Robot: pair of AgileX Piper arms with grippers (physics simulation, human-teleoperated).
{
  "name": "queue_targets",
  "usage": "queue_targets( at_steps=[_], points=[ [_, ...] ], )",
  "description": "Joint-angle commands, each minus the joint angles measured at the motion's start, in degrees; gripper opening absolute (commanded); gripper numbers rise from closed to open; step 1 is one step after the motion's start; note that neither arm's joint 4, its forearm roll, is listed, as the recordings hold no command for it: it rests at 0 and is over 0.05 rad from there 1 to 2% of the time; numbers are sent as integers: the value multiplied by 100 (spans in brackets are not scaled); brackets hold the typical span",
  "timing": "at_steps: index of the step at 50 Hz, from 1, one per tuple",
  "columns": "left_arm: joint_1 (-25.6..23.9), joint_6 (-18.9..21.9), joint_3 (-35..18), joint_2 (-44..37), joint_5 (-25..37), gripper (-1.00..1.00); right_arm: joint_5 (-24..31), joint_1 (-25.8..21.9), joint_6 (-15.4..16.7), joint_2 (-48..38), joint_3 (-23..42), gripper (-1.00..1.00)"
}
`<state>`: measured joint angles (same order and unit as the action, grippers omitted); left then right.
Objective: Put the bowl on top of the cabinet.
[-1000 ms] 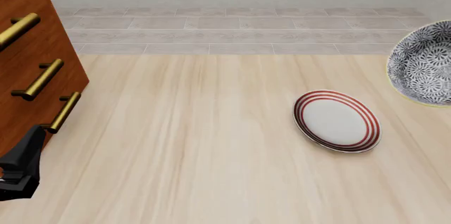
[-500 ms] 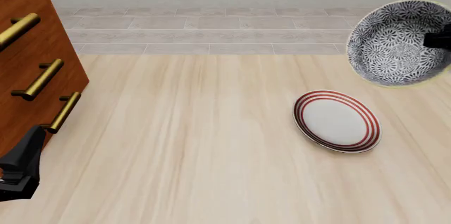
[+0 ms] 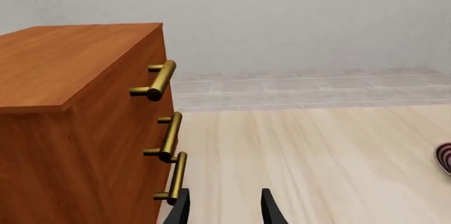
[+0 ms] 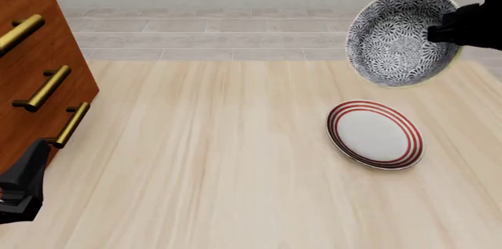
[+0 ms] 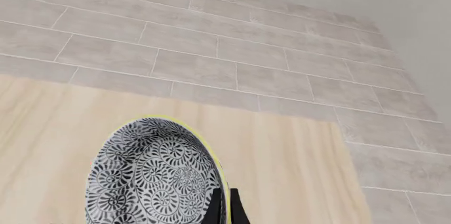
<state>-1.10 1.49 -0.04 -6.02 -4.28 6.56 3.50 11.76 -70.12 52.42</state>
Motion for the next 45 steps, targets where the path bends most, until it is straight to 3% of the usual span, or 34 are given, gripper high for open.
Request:
queue_targets(
  at_steps=[1,45],
  points=[
    [-4,-26,-2,119,92,100,-35,-526,-24,-184,263,-100],
    [-29,-64,-3,137,93,100,-123,-2251,-197,-1109,1185,-100]
  ],
)
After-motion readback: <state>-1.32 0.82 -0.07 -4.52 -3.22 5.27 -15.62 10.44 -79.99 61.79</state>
